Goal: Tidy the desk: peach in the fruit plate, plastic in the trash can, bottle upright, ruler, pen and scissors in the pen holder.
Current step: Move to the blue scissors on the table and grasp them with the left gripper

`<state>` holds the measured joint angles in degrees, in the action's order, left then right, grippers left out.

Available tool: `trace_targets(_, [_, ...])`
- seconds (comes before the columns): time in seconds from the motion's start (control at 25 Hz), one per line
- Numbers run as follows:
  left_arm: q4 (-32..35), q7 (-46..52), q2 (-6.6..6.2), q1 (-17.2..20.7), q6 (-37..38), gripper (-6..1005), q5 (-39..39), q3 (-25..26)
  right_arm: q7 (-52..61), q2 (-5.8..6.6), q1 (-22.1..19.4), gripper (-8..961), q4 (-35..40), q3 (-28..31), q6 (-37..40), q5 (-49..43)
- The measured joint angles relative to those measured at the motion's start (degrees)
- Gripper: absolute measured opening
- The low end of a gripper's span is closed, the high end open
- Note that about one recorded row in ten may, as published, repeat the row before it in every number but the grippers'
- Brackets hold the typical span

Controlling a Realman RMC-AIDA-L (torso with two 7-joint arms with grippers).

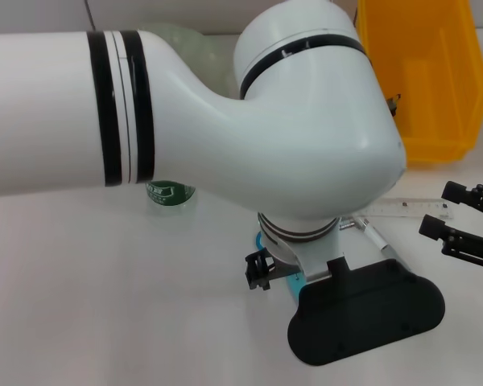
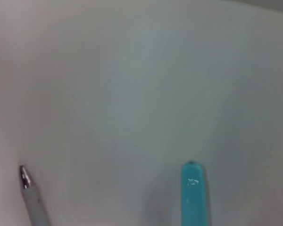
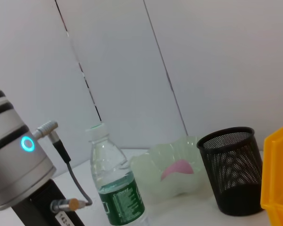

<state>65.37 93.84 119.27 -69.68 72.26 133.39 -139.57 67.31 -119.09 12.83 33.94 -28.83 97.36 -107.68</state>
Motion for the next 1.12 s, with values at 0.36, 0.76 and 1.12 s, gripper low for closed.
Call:
trace_targets(0.36, [-0.42,0.43,0.0,-0.87,-0.04,720,-0.09,-2.05,-0.26,0.06,0.69,826,-0.61,0.01,-0.09,0.01])
trace_targets(0.76, [-0.43,1.15,0.0,-1.35,-0.67,715,-0.22,-3.98,-1.47,0.01,0.21,826,-0.64,-0.06,-2.41,-0.08])
trace_targets(1.12, [-0.43,0.73,0.0,-1.85,-1.07,710,-0.68,-4.71,-2.71,-0.01,0.96,826,-1.3,-0.52,-2.88,-1.37])
